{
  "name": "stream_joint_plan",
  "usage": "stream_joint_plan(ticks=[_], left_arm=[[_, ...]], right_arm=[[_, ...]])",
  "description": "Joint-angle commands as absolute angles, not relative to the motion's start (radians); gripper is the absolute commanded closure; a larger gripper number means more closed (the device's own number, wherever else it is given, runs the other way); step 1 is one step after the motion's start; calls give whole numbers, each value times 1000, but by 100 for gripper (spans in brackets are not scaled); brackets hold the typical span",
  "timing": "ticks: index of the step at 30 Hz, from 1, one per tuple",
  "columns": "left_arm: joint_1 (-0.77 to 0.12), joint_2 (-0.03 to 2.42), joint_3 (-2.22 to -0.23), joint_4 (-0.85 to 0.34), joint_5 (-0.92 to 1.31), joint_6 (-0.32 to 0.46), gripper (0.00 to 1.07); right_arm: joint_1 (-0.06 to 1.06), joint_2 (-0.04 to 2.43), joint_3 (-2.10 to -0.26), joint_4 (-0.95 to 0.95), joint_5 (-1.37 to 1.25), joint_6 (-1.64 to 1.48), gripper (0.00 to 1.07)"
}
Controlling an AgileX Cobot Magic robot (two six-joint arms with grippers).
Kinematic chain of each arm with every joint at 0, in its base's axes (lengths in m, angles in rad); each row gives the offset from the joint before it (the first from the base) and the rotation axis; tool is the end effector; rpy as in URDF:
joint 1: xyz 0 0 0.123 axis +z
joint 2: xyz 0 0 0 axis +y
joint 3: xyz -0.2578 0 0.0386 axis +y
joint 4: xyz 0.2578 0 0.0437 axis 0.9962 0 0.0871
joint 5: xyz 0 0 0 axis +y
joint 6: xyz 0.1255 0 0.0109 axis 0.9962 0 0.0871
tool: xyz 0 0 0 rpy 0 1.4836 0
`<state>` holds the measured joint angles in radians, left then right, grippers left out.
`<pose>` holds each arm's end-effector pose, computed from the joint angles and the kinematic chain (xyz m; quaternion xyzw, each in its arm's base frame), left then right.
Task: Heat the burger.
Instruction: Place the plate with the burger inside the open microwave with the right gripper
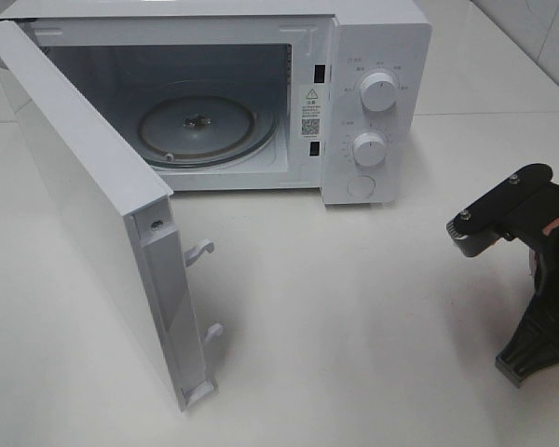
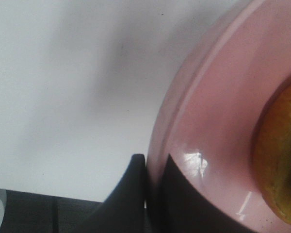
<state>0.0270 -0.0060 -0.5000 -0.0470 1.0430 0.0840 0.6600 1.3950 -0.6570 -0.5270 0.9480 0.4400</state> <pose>0.0597 -0.0035 0.2685 0.0249 0.8464 0.0060 0.5319 0.2037 0.0929 0.1276 -0.2599 0.9426 -0.1856 0.0979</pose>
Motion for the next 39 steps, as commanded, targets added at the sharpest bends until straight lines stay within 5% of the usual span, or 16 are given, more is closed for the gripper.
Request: stream_joint_plan(ticks=[1, 39], left_arm=[[28, -25, -498, -44, 1040, 81, 7], [28, -25, -498, -44, 1040, 81, 7]], right_arm=[[707, 1358, -636, -575, 990, 443, 107], [1196, 1222, -549, -556, 1087, 446, 107]])
